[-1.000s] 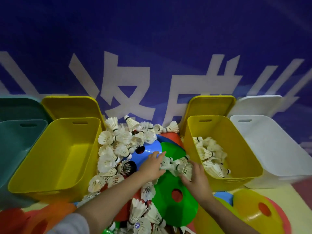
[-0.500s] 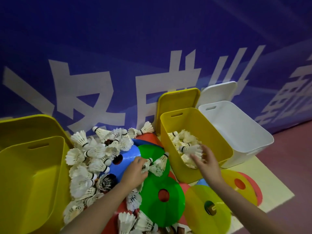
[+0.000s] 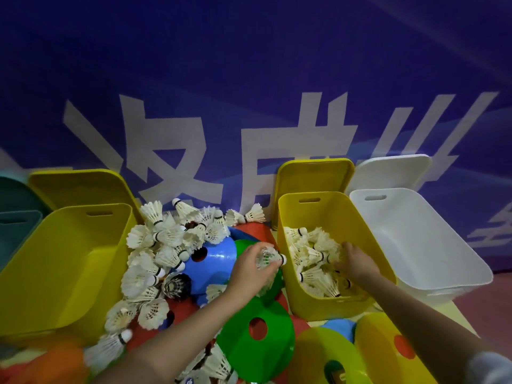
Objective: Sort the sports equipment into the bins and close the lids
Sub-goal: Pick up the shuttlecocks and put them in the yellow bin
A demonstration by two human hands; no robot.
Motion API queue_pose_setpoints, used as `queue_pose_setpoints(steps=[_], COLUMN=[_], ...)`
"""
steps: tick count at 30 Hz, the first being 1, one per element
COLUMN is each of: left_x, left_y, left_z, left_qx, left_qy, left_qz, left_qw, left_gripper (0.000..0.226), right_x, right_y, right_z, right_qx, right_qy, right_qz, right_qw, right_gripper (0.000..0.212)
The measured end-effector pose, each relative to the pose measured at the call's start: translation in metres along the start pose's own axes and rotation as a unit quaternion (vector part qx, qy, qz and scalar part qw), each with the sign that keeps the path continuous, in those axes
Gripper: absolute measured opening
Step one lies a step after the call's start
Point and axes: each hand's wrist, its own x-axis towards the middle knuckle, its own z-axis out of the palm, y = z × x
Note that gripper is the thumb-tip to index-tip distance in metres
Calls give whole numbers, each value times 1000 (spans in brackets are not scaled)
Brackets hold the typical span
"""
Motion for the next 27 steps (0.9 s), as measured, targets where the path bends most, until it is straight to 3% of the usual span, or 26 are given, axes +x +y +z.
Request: queue_pose_setpoints(steps=[3, 6, 8, 11, 12, 15, 17, 21, 27], left_x=[2, 10, 17, 27, 31, 47, 61, 91, 106], left_y=[18, 31, 39, 47, 49, 51, 48, 36, 9], left_z=[16, 34, 48, 67, 73, 88, 99, 129, 166], left_qx=[-34, -44, -49, -36, -29, -6, 18, 84, 167], left_qy=[19, 39, 38, 36, 37, 36, 16, -39, -124], left_qz=[0, 8, 2, 1, 0, -10, -12, -44, -101], left_qw=[999, 998, 998, 999, 999, 999, 1000, 995, 973], left_gripper=[37, 35, 34, 31, 31, 31, 31, 30, 48], right_x=[11, 14, 14, 28, 30, 30, 31, 24, 24], right_y=[4, 5, 5, 19, 24, 43, 59, 78, 82], right_z=[8, 6, 2, 1, -5, -29, -36, -29, -21], right_qx=[25, -31, -83, -83, -90, -69, -12, 180, 253], right_qy=[-48, -143, -158, -88, -46, 110, 187, 114, 113], right_qz=[13, -14, -46, -49, -85, -227, -236, -141, -120], right_qw=[998, 989, 983, 991, 991, 965, 953, 967, 954], right_gripper=[78, 54, 46, 76, 77, 57, 50, 50, 57])
